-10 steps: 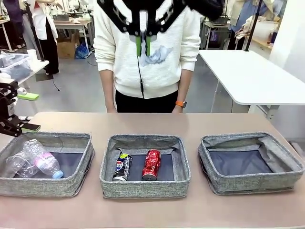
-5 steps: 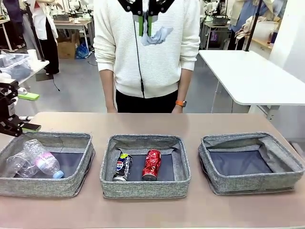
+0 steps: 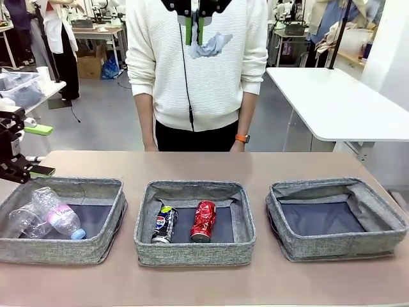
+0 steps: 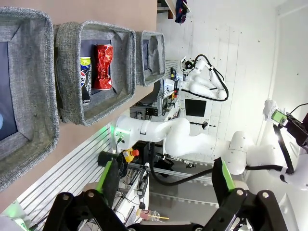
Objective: Sort the waste into the appropriate baskets.
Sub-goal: Pick up the waste item pointed out by the person, then place the picked waste into the Fabric basket indicated by the person.
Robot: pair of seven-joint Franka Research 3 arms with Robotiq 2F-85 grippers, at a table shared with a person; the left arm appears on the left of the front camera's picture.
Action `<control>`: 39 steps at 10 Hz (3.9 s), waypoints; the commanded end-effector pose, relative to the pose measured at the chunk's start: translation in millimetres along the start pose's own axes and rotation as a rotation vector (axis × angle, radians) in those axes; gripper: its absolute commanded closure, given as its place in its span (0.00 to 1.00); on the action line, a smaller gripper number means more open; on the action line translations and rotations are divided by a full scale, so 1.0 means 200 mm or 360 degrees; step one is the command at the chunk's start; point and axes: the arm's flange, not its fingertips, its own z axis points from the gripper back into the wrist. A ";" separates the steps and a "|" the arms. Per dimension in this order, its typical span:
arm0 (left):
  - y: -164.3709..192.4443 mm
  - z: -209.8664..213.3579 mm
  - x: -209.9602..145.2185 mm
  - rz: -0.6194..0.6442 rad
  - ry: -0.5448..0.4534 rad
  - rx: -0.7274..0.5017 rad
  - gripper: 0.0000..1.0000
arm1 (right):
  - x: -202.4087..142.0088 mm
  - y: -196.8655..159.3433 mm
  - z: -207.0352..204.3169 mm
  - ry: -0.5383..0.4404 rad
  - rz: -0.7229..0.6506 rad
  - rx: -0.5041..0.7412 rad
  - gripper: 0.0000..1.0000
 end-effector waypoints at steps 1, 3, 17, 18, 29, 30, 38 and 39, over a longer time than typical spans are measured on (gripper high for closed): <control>-0.01 0.00 -0.02 -0.0009 0.0014 0.0000 0.00 | -0.02 -0.01 -0.01 -0.0021 -0.0054 -0.0029 0.92; -0.01 0.00 -0.02 -0.0009 0.0014 0.0000 0.00 | -0.02 -0.01 -0.01 -0.0021 -0.0054 -0.0029 0.92; -0.01 0.00 -0.02 -0.0009 0.0014 0.0000 0.00 | -0.02 -0.01 -0.01 -0.0021 -0.0054 -0.0029 0.92; -0.01 0.00 -0.02 -0.0009 0.0014 0.0000 0.00 | -0.02 -0.01 -0.01 -0.0021 -0.0054 -0.0029 0.92; -0.01 0.00 -0.02 -0.0009 0.0014 0.0000 0.00 | 0.66 -1.37 -1.24 0.0902 -0.0383 -0.0096 0.92; -0.01 0.00 -0.02 -0.0009 0.0014 0.0000 0.00 | 0.63 -1.48 -1.27 0.0814 -0.0426 -0.0075 0.92; -0.01 0.00 -0.02 -0.0009 0.0014 0.0000 0.00 | 0.40 -1.79 -1.64 0.0696 -0.0332 0.0138 0.92; -0.01 0.00 -0.02 -0.0009 0.0014 0.0000 0.00 | 0.40 -1.79 -1.63 0.0686 -0.0336 0.0143 0.92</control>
